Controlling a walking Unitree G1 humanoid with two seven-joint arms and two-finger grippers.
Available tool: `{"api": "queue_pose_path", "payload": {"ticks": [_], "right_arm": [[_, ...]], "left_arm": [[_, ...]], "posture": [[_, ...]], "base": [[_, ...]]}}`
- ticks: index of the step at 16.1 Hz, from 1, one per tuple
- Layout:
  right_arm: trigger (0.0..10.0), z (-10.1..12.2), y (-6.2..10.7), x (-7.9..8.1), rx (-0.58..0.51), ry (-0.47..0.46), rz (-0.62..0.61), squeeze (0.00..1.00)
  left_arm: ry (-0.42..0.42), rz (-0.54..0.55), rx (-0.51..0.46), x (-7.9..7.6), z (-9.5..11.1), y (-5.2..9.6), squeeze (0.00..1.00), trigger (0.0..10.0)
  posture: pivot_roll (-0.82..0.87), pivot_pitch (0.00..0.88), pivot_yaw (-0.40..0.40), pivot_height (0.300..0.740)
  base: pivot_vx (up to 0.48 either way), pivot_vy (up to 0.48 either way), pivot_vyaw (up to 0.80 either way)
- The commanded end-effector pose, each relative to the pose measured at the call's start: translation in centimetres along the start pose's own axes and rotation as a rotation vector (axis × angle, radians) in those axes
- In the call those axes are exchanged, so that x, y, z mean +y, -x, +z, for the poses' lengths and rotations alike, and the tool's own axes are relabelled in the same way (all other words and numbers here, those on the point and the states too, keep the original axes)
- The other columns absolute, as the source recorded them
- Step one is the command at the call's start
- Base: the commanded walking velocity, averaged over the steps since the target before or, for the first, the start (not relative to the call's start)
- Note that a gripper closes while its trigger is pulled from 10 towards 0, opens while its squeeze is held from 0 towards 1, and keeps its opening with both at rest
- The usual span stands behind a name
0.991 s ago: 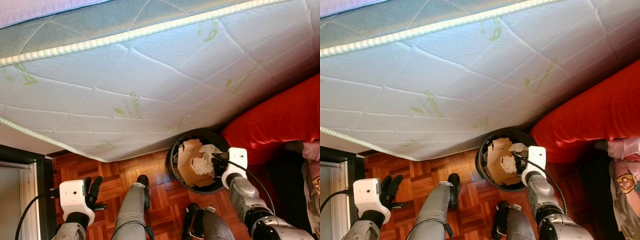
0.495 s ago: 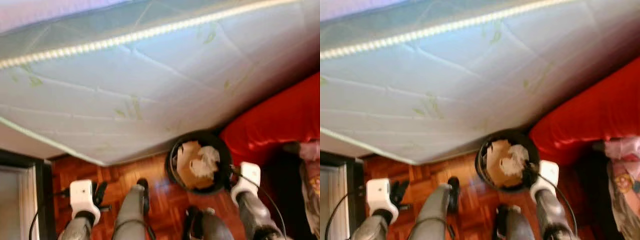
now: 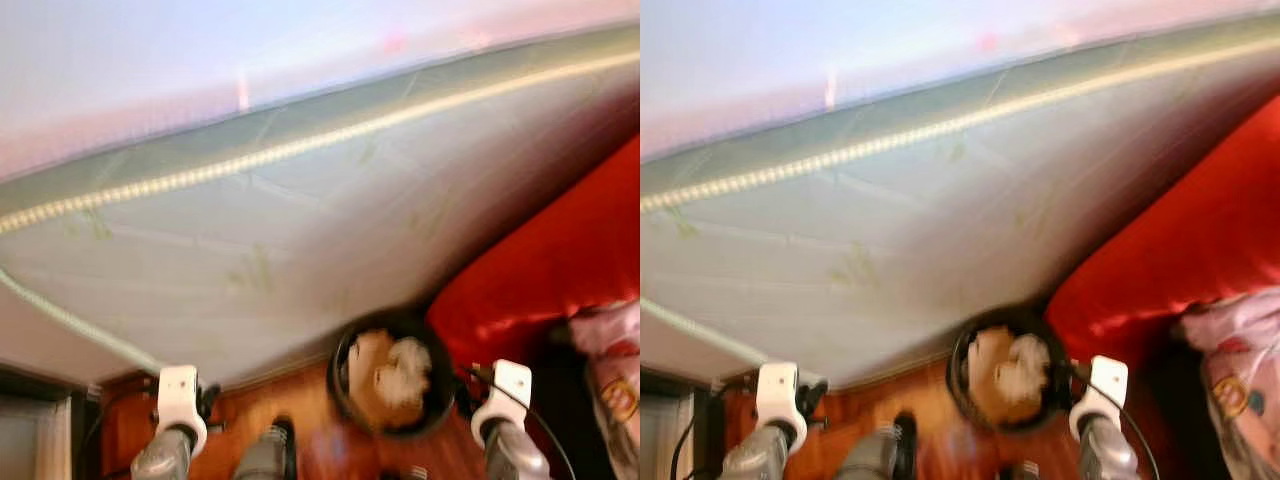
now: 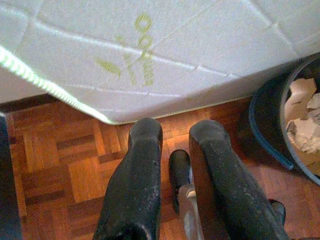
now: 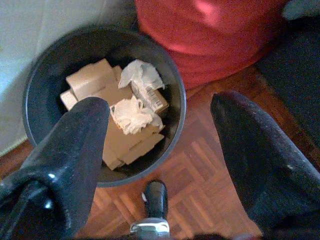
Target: Clean up the room
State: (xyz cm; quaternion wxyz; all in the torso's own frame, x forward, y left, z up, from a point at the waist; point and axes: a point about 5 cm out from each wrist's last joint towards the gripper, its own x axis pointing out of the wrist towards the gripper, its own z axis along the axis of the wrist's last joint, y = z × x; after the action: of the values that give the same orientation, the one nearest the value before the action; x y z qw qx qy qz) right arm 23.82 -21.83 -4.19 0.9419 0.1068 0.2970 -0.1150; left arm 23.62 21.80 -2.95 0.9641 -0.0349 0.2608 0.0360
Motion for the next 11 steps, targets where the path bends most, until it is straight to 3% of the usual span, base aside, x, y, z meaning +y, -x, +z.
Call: {"api": "queue_pose_path", "payload": {"ticks": [1, 6, 7, 11], "right_arm": [[10.0, -2.4, 0.8, -0.6, 0.096, -0.014, -0.034, 0.0], [10.0, -4.5, 1.7, -2.0, 0.2, 0.024, -0.038, 0.0], [10.0, -4.8, 2.0, -2.9, 0.225, 0.034, -0.052, 0.0], [10.0, -4.3, 2.0, -3.9, 0.228, 0.036, -0.069, 0.0]], "left_arm": [[0.034, 0.055, 0.1, 1.1, -2.4, 0.8, 0.0, 10.0], [0.106, 0.099, 0.251, 0.3, -5.6, 1.6, 0.0, 10.0], [0.128, 0.104, 0.263, -0.1, -5.8, 1.6, 0.0, 10.0], [0.118, 0.09, 0.273, -0.1, -5.5, 1.3, 0.0, 10.0]], "posture": [[0.12, 0.002, -0.004, 0.74], [0.07, 0.0, -0.036, 0.74], [0.06, 0.0, -0.047, 0.74], [0.05, 0.0, -0.024, 0.74]], "base": [[0.0, 0.0, 0.0], [0.0, 0.0, 0.0], [0.0, 0.0, 0.0], [0.0, 0.0, 0.0]]}}
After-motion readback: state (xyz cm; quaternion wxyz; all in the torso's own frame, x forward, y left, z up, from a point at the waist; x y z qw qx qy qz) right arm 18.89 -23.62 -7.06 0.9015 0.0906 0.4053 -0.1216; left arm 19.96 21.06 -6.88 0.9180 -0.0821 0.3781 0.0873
